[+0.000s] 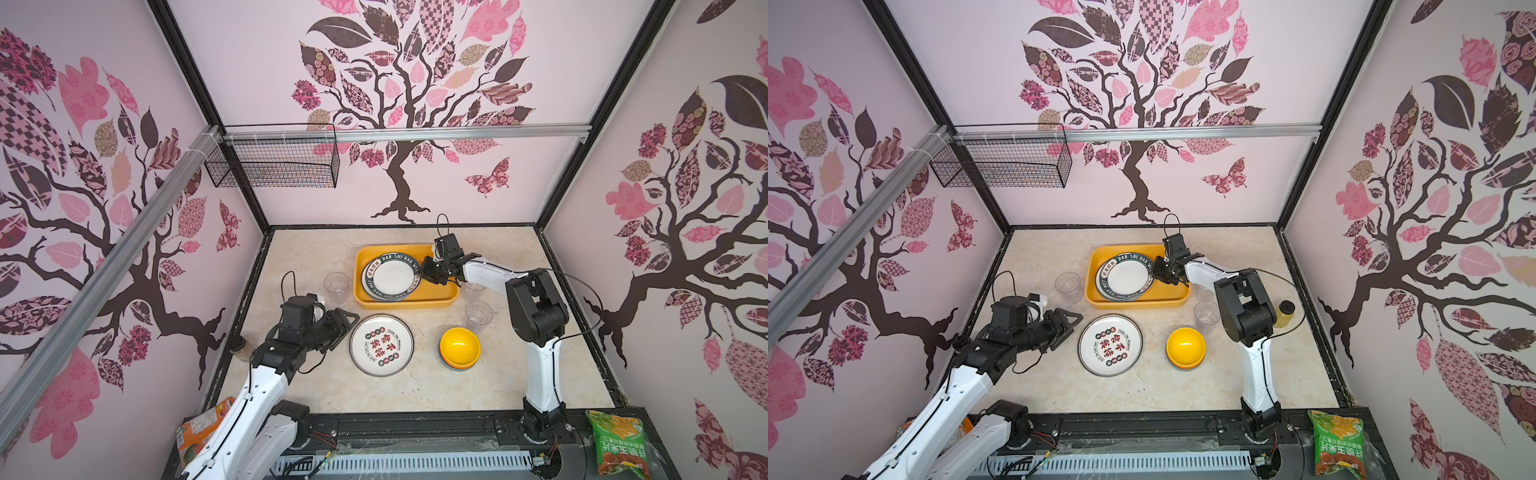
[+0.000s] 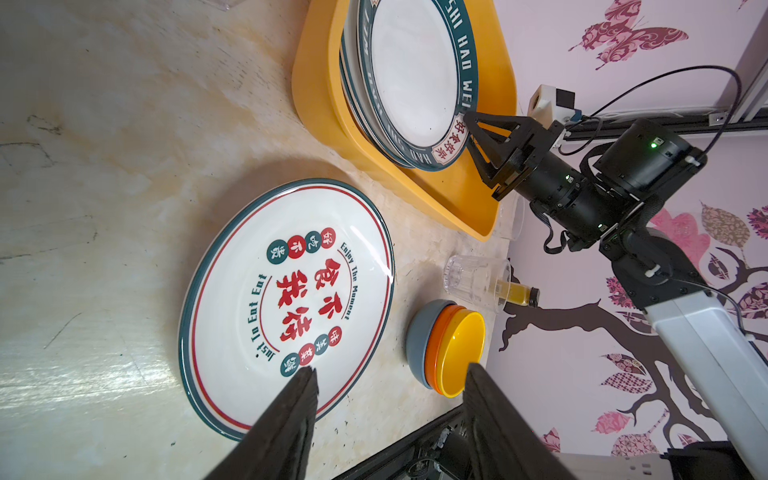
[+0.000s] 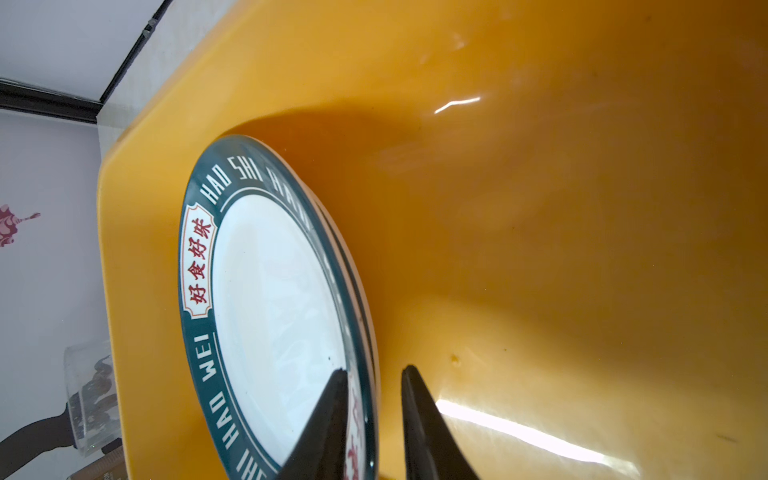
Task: Place the mixed dishes into the plastic bin
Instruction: 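Lower the green plate onto the plates in the bin with the right gripper, then open the right gripper and raise it out of the bin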
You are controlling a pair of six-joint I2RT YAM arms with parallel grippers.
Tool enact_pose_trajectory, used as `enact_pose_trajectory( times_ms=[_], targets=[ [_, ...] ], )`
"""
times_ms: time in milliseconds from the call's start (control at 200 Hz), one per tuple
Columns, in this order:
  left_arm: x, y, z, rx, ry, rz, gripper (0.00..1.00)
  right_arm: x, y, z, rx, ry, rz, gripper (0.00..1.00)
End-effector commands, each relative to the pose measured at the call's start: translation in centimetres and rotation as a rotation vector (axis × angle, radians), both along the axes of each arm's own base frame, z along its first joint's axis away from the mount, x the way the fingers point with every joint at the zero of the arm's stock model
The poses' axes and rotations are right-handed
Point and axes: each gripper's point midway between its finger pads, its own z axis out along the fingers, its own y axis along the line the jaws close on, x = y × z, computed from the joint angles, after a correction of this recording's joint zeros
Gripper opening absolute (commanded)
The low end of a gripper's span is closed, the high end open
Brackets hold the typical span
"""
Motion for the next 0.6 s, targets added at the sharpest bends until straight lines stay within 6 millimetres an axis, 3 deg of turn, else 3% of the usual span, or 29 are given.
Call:
enact_pose_trajectory(
  times_ms=[0, 310, 595],
  targets=[
    [0.0, 0.4, -1.1, 0.017, 0.014, 0.008, 0.59, 0.5, 0.8, 0.1, -0.018, -0.009, 0.020, 0.26],
    [-0.3, 1.4, -2.2, 0.080, 0.032, 0.010, 0.59, -0.1, 0.8, 0.7, -0.040, -0.016, 0.034, 0.24],
    [-1.4, 2.1, -4.2, 0.182, 0.122, -0.040, 0.59, -2.6, -0.5, 4.2, -0.077, -0.080, 0.050, 0.27]
  ],
)
